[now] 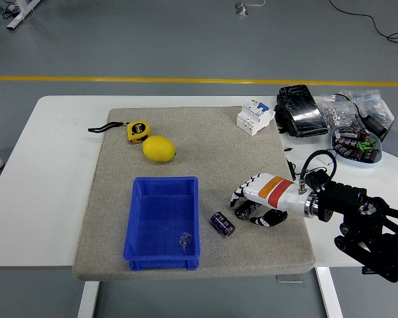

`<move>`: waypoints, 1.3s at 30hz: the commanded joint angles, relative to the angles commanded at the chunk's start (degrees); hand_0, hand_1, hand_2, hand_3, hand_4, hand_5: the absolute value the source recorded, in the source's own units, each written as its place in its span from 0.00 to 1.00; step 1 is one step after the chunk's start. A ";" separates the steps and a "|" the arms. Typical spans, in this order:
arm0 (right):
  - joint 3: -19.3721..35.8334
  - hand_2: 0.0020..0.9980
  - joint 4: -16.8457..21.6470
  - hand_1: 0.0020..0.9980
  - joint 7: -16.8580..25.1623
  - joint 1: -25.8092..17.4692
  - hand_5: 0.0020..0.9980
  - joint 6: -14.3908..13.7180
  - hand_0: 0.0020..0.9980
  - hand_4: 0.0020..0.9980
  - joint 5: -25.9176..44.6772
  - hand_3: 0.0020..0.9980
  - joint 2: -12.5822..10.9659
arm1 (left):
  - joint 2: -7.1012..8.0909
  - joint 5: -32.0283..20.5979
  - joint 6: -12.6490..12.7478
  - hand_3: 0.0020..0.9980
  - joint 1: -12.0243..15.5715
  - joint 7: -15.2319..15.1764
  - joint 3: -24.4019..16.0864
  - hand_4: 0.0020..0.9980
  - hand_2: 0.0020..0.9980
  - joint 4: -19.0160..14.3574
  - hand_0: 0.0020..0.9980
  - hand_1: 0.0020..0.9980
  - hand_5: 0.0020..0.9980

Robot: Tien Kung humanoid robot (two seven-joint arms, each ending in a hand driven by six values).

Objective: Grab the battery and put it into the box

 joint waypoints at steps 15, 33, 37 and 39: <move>-0.44 0.52 -2.20 0.51 0.25 -0.72 0.00 -1.76 0.61 0.50 1.48 0.51 1.10 | -0.08 1.18 -0.11 0.61 0.32 0.46 -0.65 0.69 0.61 -0.10 0.58 0.54 0.57; 1.05 0.47 -0.62 0.44 -0.16 -0.18 0.00 -0.89 0.39 0.45 0.79 0.48 0.13 | 0.09 0.57 -0.15 0.61 0.29 0.17 -0.26 0.69 0.61 -0.04 0.58 0.54 0.57; 1.94 0.47 0.55 0.44 -0.37 0.07 0.00 -0.64 0.39 0.44 0.29 0.48 0.05 | 0.13 0.57 -0.14 0.61 0.35 0.15 -0.27 0.69 0.61 -0.02 0.58 0.54 0.57; 2.49 0.47 1.39 0.44 -0.49 0.43 0.00 -0.47 0.39 0.44 -0.05 0.48 0.10 | 0.18 0.56 -0.12 0.61 0.38 0.11 -0.29 0.69 0.61 -0.01 0.58 0.54 0.57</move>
